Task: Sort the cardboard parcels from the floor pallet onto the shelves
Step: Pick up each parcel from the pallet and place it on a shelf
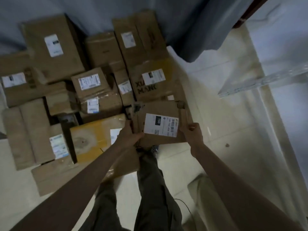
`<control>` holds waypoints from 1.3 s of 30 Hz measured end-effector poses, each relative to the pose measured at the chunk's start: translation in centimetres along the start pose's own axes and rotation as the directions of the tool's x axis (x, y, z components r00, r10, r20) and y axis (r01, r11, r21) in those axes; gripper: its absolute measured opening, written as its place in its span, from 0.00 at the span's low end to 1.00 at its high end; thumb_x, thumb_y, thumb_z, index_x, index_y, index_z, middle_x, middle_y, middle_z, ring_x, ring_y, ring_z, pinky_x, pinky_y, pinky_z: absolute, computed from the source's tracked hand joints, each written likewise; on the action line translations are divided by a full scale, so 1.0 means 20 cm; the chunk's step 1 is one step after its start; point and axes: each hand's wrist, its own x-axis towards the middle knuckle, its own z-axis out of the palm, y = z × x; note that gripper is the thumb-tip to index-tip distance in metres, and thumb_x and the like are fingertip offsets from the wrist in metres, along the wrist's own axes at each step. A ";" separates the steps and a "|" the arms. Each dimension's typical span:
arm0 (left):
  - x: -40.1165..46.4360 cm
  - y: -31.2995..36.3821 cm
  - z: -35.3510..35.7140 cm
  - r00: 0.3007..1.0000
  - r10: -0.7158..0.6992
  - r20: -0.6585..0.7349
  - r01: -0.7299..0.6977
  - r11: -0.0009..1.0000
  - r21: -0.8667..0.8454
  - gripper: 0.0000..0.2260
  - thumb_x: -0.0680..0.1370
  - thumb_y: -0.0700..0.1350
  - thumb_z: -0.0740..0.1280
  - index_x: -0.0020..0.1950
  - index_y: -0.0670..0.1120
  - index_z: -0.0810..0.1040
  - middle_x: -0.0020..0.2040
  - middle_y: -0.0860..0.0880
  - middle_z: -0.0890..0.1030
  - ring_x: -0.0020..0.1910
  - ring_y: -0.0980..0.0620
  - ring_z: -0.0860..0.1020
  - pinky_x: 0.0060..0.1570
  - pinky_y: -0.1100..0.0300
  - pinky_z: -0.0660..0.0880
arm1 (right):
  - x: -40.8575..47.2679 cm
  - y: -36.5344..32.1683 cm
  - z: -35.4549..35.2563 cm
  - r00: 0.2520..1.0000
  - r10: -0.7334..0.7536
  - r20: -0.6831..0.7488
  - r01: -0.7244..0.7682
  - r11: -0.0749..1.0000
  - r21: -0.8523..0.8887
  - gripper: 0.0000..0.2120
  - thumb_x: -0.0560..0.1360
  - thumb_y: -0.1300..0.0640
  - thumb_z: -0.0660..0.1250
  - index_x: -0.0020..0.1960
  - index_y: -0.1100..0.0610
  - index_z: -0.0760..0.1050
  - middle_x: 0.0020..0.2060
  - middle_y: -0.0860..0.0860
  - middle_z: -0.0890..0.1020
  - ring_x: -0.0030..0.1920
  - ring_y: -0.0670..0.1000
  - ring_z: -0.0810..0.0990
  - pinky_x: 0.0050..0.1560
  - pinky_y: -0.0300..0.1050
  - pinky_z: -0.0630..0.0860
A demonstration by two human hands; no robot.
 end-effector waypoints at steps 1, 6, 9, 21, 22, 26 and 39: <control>0.09 -0.04 0.05 0.999 -0.033 -0.001 0.033 0.999 0.001 0.31 0.76 0.44 0.74 0.74 0.45 0.63 0.63 0.47 0.76 0.59 0.46 0.77 0.49 0.59 0.76 | 0.11 0.04 0.02 1.000 0.023 0.021 -0.022 0.999 -0.033 0.14 0.76 0.56 0.71 0.58 0.56 0.71 0.51 0.52 0.79 0.45 0.47 0.77 0.39 0.41 0.72; 0.52 -0.19 0.25 0.992 -0.124 -0.014 0.124 0.992 0.036 0.31 0.74 0.46 0.76 0.74 0.41 0.69 0.68 0.43 0.75 0.66 0.43 0.76 0.62 0.47 0.77 | 0.60 0.17 0.18 0.993 0.093 0.072 -0.085 0.990 -0.115 0.19 0.74 0.60 0.73 0.62 0.58 0.73 0.55 0.54 0.80 0.48 0.51 0.79 0.38 0.41 0.75; 0.74 -0.22 0.33 0.992 -0.126 0.005 0.125 0.989 0.080 0.34 0.73 0.51 0.77 0.75 0.44 0.68 0.70 0.43 0.72 0.69 0.43 0.73 0.66 0.43 0.74 | 0.87 0.20 0.26 0.990 0.121 0.067 -0.108 0.980 -0.168 0.20 0.73 0.65 0.72 0.64 0.60 0.73 0.60 0.57 0.79 0.55 0.56 0.80 0.47 0.47 0.79; 1.12 -0.21 0.40 0.979 -0.188 0.081 0.191 0.981 -0.025 0.39 0.74 0.47 0.75 0.80 0.49 0.59 0.76 0.48 0.69 0.73 0.47 0.69 0.66 0.54 0.69 | 1.15 0.01 0.44 0.943 0.003 0.331 0.171 0.852 -0.495 0.06 0.78 0.69 0.66 0.54 0.64 0.77 0.52 0.60 0.82 0.54 0.60 0.83 0.59 0.60 0.80; 1.09 -0.20 0.39 0.978 -0.192 0.081 0.194 0.981 -0.022 0.40 0.75 0.47 0.75 0.81 0.50 0.57 0.77 0.48 0.66 0.74 0.48 0.67 0.64 0.56 0.67 | 1.12 0.00 0.44 0.935 -0.012 0.355 0.200 0.843 -0.499 0.09 0.77 0.70 0.66 0.56 0.64 0.77 0.53 0.60 0.82 0.55 0.60 0.83 0.59 0.61 0.80; 0.91 -0.15 0.29 0.987 -0.133 0.091 0.133 0.991 0.002 0.31 0.75 0.48 0.76 0.75 0.52 0.67 0.65 0.55 0.74 0.64 0.54 0.71 0.57 0.60 0.67 | 0.91 -0.06 0.38 0.929 -0.043 0.369 0.190 0.908 -0.374 0.30 0.77 0.69 0.65 0.77 0.57 0.64 0.59 0.57 0.81 0.59 0.58 0.81 0.60 0.59 0.79; -0.10 -0.02 -0.75 0.971 0.226 0.083 -0.240 0.925 0.294 0.30 0.78 0.48 0.73 0.78 0.47 0.65 0.76 0.51 0.67 0.75 0.48 0.67 0.63 0.62 0.69 | -0.41 -0.60 0.53 0.813 -0.320 0.486 0.499 0.813 -0.299 0.12 0.79 0.67 0.67 0.59 0.55 0.74 0.41 0.48 0.75 0.41 0.46 0.75 0.42 0.38 0.74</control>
